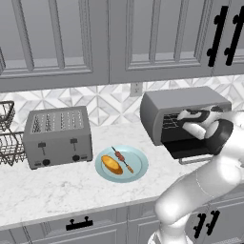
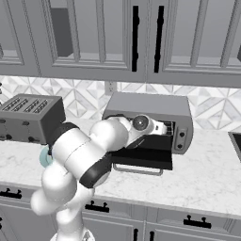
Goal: Pick up the kebab skewer and baguette bread, and place them inside the toaster oven. Close the toaster oven door and start by setting the timer.
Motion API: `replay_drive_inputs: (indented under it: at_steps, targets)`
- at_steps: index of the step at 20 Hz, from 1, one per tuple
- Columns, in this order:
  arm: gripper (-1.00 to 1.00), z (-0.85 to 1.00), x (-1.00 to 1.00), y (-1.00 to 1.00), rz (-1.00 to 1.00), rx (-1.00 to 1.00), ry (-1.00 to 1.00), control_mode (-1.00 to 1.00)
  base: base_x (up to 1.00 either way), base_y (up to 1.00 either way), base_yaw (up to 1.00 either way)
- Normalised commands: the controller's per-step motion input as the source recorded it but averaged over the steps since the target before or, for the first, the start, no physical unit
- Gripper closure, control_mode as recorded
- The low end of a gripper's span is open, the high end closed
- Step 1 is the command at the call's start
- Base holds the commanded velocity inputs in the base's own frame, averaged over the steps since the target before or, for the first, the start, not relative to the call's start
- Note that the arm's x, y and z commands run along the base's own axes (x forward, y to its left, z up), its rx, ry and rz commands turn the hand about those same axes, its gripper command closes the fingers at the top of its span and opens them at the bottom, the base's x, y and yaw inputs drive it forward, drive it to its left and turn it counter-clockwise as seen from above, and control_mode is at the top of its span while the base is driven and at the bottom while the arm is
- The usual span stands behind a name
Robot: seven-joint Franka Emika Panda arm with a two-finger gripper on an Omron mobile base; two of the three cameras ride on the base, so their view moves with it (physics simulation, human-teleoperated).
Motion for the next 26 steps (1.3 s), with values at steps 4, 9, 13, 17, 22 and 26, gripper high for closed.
replay_drive_inputs:
  at_steps: [4,9,13,17,22,26]
  targets:
    - [-1.0,-1.0,-0.92,-0.41,0.0,0.08,0.13,-1.0,0.0,0.0,0.0]
    - [-1.0,-1.0,-0.88,-0.36,0.0,0.03,0.16,-1.0,0.0,0.0,0.0]
    - [-1.0,-1.0,-0.83,-0.27,0.02,0.0,0.18,-1.0,0.0,0.0,0.0]
    - [-1.0,-1.0,-0.78,-0.22,0.02,0.0,0.21,-1.0,0.0,0.0,0.0]
    - [-1.0,-1.0,-0.8,-0.27,0.02,0.0,0.21,-1.0,0.0,0.0,0.0]
    - [-1.0,-1.0,-0.78,-0.27,0.01,0.0,0.19,-1.0,0.0,0.0,0.0]
